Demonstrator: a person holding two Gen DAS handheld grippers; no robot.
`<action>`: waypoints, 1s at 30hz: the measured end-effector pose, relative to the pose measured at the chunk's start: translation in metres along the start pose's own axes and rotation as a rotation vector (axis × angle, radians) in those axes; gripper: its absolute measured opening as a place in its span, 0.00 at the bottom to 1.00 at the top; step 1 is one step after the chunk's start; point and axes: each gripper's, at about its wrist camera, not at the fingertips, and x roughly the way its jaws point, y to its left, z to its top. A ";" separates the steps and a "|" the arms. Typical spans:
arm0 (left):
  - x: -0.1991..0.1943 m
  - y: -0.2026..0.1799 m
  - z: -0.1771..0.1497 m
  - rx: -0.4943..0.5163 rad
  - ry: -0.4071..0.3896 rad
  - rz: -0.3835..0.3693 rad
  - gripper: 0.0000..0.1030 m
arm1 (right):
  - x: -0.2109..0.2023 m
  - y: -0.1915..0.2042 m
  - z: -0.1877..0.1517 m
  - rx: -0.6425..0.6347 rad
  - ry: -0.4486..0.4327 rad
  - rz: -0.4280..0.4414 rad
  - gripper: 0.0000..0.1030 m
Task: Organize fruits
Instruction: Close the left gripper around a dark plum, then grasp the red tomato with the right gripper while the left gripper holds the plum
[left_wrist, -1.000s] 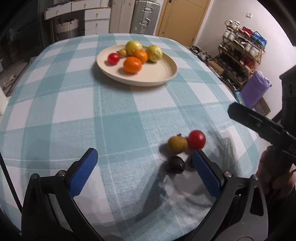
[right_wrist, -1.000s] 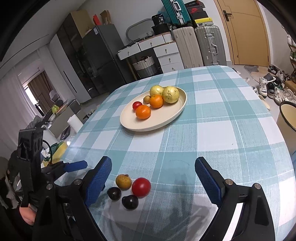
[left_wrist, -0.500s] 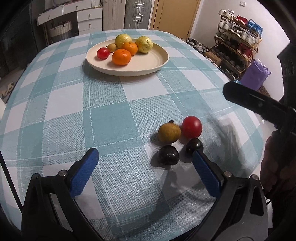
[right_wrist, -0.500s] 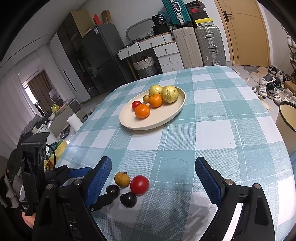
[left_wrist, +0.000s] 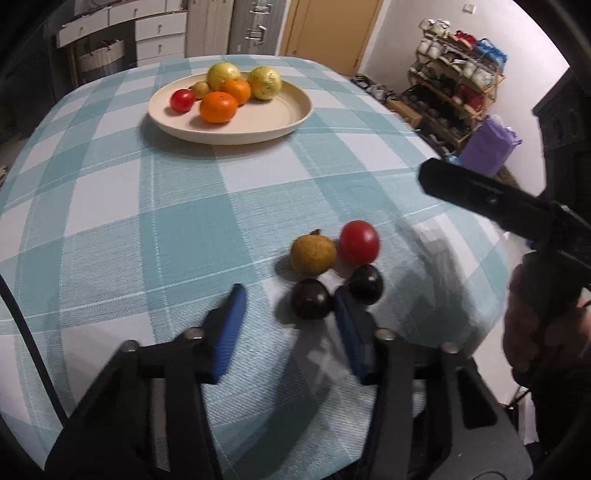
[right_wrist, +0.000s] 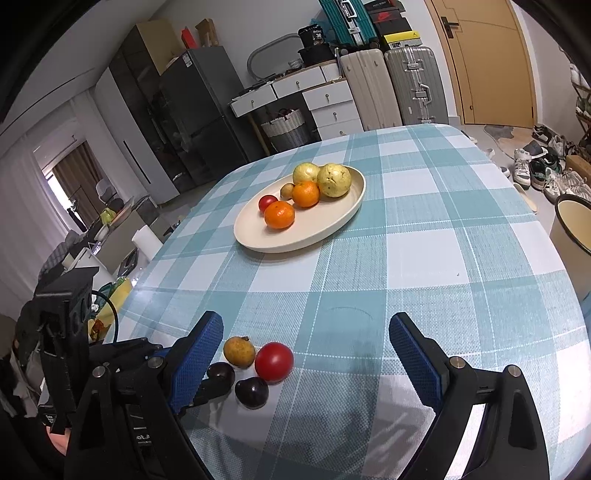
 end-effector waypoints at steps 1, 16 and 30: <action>-0.001 -0.001 0.000 0.004 -0.003 -0.011 0.32 | 0.000 0.000 0.000 -0.001 0.002 0.000 0.91; -0.005 -0.001 -0.002 0.001 -0.004 -0.061 0.21 | 0.005 0.000 -0.004 0.007 0.018 0.009 0.91; -0.031 0.021 0.006 -0.066 -0.066 -0.090 0.21 | 0.022 0.009 -0.017 -0.031 0.113 0.109 0.91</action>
